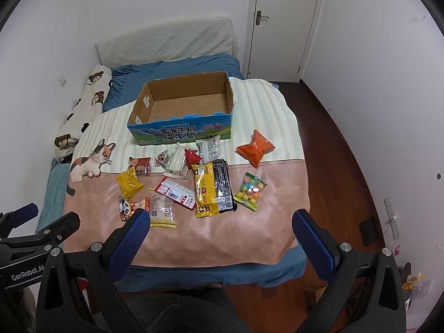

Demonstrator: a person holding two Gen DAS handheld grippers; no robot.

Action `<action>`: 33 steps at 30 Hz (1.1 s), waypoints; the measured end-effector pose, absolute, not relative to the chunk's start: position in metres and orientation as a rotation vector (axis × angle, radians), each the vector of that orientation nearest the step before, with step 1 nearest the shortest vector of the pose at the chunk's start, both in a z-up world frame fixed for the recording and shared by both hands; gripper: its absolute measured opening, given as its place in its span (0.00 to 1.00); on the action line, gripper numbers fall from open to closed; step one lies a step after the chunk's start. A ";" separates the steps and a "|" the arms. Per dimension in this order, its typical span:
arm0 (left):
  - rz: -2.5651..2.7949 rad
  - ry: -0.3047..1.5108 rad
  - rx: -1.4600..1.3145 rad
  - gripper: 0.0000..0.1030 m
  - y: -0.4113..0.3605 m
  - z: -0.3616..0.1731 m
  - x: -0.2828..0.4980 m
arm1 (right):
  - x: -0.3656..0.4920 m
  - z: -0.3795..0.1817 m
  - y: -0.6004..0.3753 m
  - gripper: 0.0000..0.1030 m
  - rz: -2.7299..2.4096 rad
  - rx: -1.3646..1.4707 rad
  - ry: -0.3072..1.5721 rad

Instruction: Organize snacks

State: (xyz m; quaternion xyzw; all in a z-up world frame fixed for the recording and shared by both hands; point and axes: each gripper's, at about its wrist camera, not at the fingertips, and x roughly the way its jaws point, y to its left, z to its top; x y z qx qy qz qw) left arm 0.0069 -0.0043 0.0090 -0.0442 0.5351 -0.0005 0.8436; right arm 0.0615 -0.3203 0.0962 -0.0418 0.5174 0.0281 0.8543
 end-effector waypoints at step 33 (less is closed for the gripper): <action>0.216 1.448 -0.315 1.00 0.057 -0.211 0.126 | 0.247 -0.198 -0.303 1.00 0.057 0.003 1.410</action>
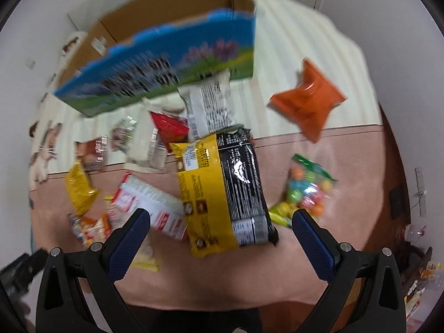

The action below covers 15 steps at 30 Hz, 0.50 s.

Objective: Organize snacks
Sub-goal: 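Grasp the clear bread bag with left tool while right tool grasps yellow-black biscuit pack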

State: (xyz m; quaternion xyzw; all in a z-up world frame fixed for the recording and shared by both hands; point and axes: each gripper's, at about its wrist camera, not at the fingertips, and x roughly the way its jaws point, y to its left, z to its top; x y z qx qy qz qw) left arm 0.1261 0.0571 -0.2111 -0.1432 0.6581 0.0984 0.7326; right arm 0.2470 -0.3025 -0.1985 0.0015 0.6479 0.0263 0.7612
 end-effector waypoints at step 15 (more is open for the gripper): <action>0.088 1.604 -0.183 0.76 -0.025 -0.327 0.171 | 0.277 -0.311 -0.286 0.92 0.119 -0.097 1.532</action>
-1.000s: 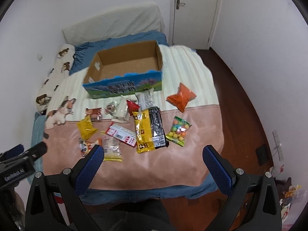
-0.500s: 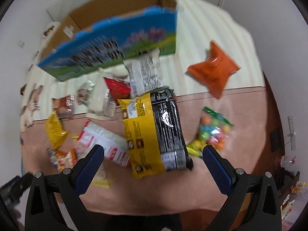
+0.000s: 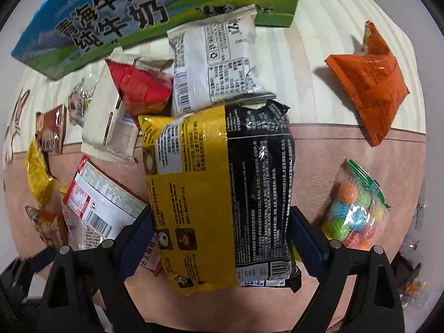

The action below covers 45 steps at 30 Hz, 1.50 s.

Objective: Organize snacks
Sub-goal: 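Grasp the clear bread bag with left tool while right tool grasps yellow-black biscuit pack, then carry both packets into the cardboard box and open both tools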

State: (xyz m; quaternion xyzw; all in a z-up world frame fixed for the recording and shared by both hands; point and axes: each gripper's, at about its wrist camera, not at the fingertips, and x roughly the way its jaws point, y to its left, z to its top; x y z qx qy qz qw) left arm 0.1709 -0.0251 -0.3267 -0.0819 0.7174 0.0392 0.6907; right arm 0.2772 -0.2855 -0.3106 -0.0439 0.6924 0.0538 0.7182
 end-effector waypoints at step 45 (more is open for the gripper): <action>0.016 1.584 -0.112 0.42 0.034 -0.311 0.184 | 0.187 -0.358 -0.286 0.89 0.089 0.156 1.593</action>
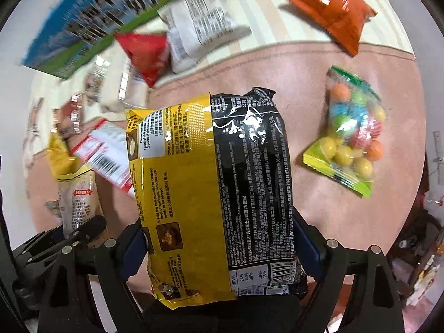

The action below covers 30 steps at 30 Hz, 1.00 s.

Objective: Organize snacks
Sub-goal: 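Carry both packets into the cardboard box and open both tools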

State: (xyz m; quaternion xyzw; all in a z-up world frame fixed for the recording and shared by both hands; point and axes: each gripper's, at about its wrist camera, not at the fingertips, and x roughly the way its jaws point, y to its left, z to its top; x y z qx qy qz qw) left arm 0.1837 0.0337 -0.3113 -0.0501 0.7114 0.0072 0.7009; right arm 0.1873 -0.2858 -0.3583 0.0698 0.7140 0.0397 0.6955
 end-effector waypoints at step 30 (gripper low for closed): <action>-0.073 1.397 -0.281 0.42 0.021 -0.179 0.503 | 0.518 -0.208 -0.244 0.89 0.247 0.232 1.399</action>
